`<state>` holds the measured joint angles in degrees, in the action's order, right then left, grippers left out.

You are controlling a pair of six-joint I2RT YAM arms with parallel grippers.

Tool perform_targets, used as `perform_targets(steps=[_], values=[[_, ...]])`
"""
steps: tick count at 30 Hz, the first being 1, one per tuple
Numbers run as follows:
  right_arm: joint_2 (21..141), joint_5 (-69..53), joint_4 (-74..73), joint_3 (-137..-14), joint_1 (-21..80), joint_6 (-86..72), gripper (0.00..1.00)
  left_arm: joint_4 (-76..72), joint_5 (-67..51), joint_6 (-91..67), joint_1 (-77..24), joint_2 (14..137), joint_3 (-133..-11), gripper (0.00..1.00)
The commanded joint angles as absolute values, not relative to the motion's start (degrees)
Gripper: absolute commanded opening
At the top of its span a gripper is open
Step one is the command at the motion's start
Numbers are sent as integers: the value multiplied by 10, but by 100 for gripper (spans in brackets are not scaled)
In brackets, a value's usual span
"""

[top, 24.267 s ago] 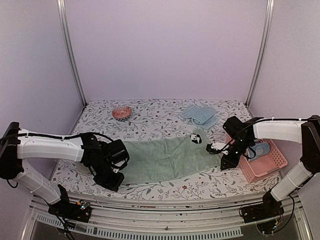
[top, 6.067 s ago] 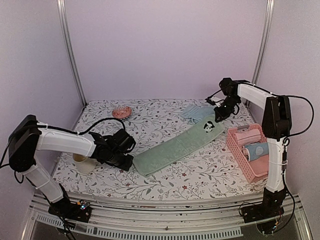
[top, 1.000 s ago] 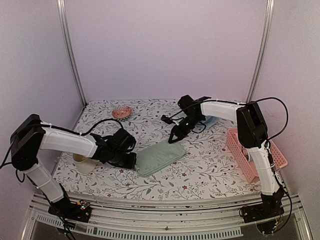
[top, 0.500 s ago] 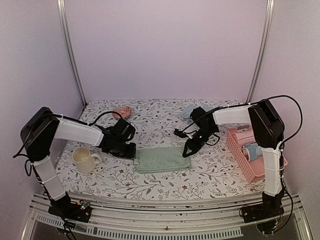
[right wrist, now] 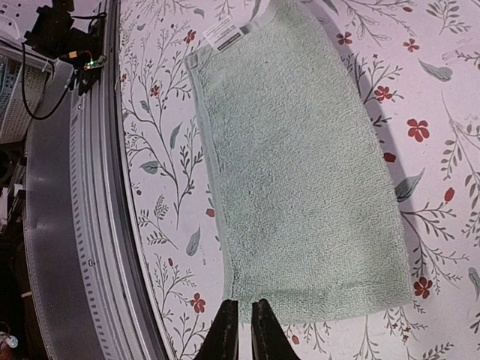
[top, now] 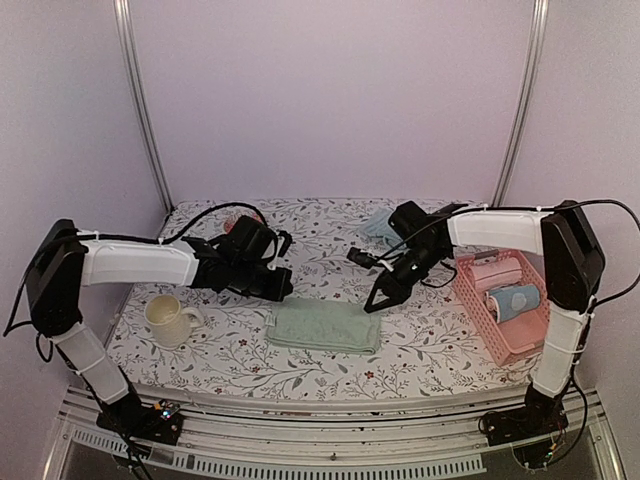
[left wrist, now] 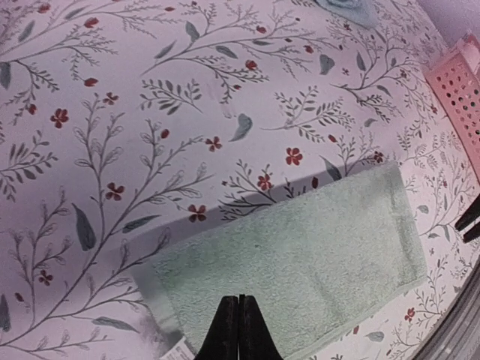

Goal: Roll the towels
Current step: Rotate the towel at the center of the board.

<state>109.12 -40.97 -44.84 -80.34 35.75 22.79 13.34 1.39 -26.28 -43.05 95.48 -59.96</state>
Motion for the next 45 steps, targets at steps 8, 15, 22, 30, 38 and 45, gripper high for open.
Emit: perform_targets(steps=[8,15,22,30,38,45], values=[[1161,-462,-449,-734,363,248,7,80,-46,-318,-447,994,-486,0],[1209,-404,-433,-715,387,231,7,93,-12,-305,-445,1043,-496,0],[1202,-449,-441,-716,426,239,8,94,-1,-241,-398,1111,-566,0],[1205,-545,-501,-777,454,271,10,133,-45,-145,-366,1177,-735,0],[1120,-531,-495,-773,381,305,12,123,-55,-153,-398,1069,-701,0],[1128,-404,-437,-807,327,249,10,78,-84,-205,-445,1016,-646,0]])
